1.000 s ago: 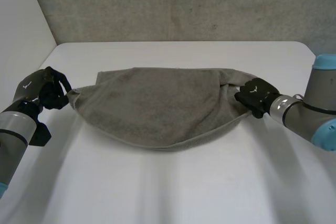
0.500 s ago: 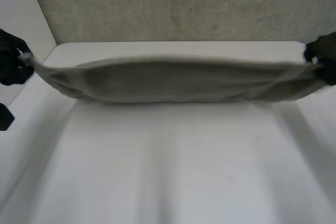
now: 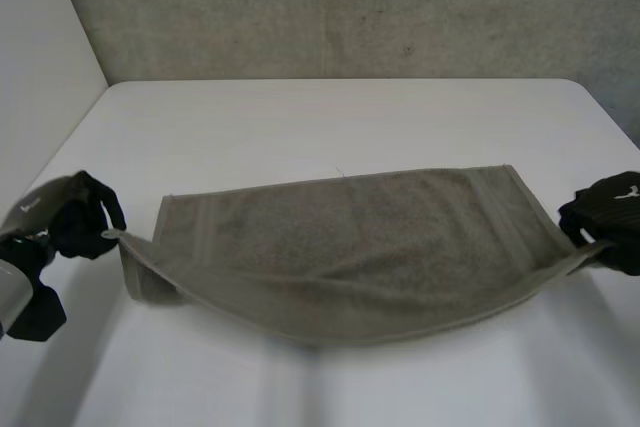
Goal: Fold the laundry
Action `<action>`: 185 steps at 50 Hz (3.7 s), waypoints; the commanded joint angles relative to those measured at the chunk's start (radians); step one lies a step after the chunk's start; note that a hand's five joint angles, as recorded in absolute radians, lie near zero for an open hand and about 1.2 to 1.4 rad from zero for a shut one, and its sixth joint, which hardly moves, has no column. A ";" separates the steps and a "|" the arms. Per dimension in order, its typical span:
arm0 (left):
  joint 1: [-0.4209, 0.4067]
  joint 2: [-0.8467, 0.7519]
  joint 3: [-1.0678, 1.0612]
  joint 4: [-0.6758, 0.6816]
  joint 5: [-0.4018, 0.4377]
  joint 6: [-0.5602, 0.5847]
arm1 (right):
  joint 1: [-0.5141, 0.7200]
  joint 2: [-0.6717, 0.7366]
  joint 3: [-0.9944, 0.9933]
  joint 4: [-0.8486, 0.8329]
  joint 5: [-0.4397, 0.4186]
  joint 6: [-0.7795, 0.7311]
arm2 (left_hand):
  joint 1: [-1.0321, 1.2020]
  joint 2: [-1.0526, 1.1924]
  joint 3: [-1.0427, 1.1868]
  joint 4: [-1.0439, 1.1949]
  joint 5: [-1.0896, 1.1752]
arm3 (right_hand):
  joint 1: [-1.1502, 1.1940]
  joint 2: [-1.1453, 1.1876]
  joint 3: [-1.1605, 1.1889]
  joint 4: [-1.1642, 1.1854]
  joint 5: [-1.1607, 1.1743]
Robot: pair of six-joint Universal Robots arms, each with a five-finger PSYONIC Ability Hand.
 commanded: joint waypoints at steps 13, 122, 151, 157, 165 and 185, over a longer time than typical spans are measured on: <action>-0.080 -0.440 0.368 0.035 -0.098 -0.018 | 0.257 0.452 -0.548 -0.116 0.197 0.228 | 0.237 0.178 0.179 0.177 0.206 | 0.064 0.067 0.055 0.059 0.052; -0.275 -0.280 0.266 0.219 -0.274 -0.008 | 0.120 0.444 -0.095 -0.769 0.243 0.463 | -0.984 -1.044 -1.043 -1.044 -1.016 | 0.064 0.067 0.055 0.059 0.052; -0.275 -0.277 0.260 0.218 -0.274 -0.008 | 0.350 0.199 -0.320 -0.584 0.432 0.224 | -0.984 -1.044 -1.043 -1.044 -1.016 | 0.064 0.067 0.055 0.059 0.052; -0.275 -0.277 0.260 0.218 -0.274 -0.008 | 0.748 0.276 -0.417 -0.587 0.456 0.219 | -0.984 -1.044 -1.043 -1.044 -1.016 | 0.064 0.067 0.055 0.059 0.052; -0.275 -0.277 0.255 0.219 -0.274 -0.006 | 1.087 0.515 -0.500 -0.579 0.485 0.212 | -0.984 -1.044 -1.043 -1.044 -1.016 | 0.064 0.067 0.055 0.059 0.052; -0.280 -0.293 0.246 0.244 -0.274 -0.005 | 1.045 0.417 -0.434 -0.591 0.544 0.432 | -0.984 -1.044 -1.043 -1.044 -1.016 | -1.158 -1.155 -1.167 -1.163 -1.170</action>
